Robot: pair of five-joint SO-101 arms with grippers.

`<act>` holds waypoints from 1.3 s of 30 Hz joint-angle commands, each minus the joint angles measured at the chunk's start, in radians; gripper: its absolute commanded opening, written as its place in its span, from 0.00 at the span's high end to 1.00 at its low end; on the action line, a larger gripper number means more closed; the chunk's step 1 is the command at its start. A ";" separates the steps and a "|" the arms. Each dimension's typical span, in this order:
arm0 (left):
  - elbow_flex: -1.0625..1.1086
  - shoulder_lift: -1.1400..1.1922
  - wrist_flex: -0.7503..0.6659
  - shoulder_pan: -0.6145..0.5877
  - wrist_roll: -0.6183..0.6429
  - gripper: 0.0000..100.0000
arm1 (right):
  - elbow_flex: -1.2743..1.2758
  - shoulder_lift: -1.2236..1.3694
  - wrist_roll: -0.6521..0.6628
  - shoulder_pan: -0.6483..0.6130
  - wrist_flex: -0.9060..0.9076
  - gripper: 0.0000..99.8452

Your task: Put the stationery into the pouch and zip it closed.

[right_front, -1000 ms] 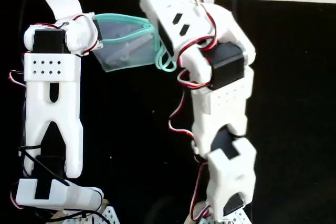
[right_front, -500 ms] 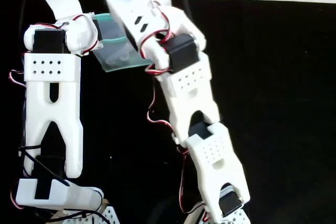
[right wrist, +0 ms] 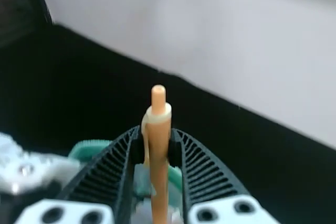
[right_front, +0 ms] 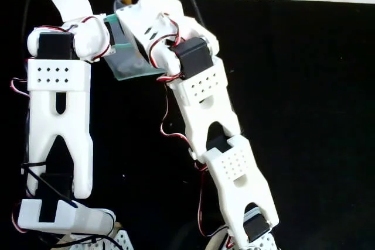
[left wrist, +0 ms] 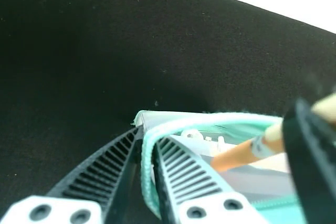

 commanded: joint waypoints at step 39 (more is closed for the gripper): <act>-0.018 0.048 0.002 -0.010 0.002 0.99 | -0.097 -0.487 0.048 0.145 0.369 0.79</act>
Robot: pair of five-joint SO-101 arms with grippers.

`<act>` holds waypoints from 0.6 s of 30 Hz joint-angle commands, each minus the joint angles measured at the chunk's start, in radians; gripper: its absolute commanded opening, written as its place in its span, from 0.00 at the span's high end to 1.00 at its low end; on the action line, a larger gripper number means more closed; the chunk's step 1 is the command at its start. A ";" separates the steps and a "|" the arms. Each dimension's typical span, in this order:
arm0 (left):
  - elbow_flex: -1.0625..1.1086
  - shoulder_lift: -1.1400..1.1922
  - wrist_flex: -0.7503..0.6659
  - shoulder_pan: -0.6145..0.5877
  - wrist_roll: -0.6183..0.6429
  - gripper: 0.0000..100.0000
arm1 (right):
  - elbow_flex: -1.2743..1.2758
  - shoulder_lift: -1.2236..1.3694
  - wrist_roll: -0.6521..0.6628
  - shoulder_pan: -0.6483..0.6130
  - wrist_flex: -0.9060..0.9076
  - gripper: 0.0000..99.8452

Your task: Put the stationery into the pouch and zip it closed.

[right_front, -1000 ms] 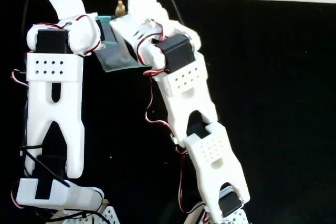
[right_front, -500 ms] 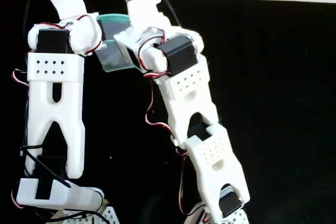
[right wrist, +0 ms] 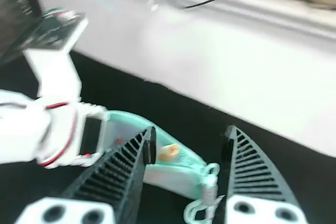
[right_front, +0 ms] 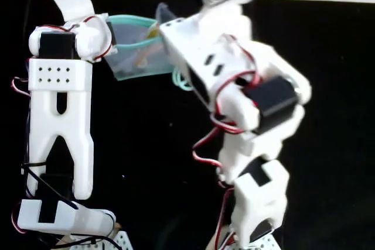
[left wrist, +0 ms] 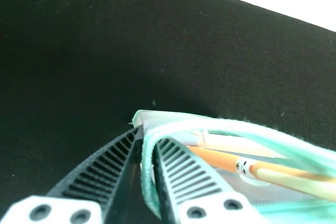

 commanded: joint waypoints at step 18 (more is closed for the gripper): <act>-0.414 0.048 0.252 0.148 0.068 0.99 | -0.085 -0.007 0.008 0.337 0.013 0.79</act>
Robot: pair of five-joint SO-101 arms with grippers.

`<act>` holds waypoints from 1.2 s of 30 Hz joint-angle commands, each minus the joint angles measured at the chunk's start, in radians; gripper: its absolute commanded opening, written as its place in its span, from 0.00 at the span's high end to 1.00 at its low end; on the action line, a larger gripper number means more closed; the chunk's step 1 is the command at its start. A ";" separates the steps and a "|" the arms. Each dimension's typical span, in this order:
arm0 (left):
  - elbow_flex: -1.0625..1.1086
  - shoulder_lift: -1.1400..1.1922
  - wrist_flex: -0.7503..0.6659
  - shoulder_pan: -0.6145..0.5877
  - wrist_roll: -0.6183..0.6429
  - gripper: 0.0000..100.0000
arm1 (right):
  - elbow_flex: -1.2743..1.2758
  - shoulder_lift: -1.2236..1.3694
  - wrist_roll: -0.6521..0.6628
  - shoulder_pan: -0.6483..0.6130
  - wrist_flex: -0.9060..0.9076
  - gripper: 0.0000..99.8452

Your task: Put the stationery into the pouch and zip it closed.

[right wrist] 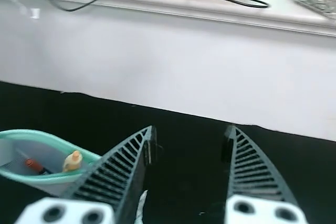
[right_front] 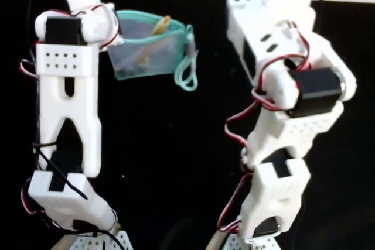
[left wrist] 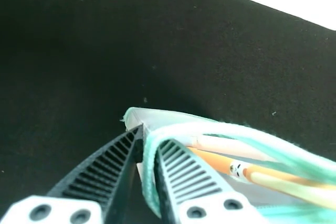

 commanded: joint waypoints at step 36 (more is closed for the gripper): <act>-0.131 0.240 0.126 0.159 0.112 0.99 | -0.084 0.179 -0.041 0.205 0.013 0.79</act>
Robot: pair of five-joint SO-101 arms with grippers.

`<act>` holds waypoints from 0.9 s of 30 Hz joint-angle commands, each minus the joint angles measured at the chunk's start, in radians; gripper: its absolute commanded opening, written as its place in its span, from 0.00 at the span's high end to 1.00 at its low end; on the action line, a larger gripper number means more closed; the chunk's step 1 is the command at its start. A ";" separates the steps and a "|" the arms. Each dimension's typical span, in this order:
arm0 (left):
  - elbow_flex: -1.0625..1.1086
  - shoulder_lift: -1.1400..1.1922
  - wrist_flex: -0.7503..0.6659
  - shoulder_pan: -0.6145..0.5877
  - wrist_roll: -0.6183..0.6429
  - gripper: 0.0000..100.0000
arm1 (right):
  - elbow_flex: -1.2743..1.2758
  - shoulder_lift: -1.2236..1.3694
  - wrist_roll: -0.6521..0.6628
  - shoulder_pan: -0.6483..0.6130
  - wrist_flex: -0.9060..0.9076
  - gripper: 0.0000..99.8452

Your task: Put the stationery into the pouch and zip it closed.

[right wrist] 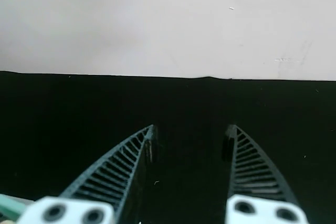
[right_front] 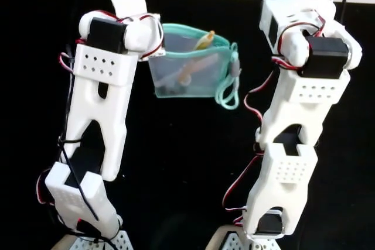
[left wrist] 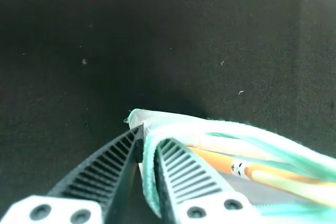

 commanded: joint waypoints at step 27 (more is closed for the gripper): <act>0.022 0.056 0.002 -0.059 0.000 0.99 | -0.008 -0.024 -0.578 -0.305 0.013 0.79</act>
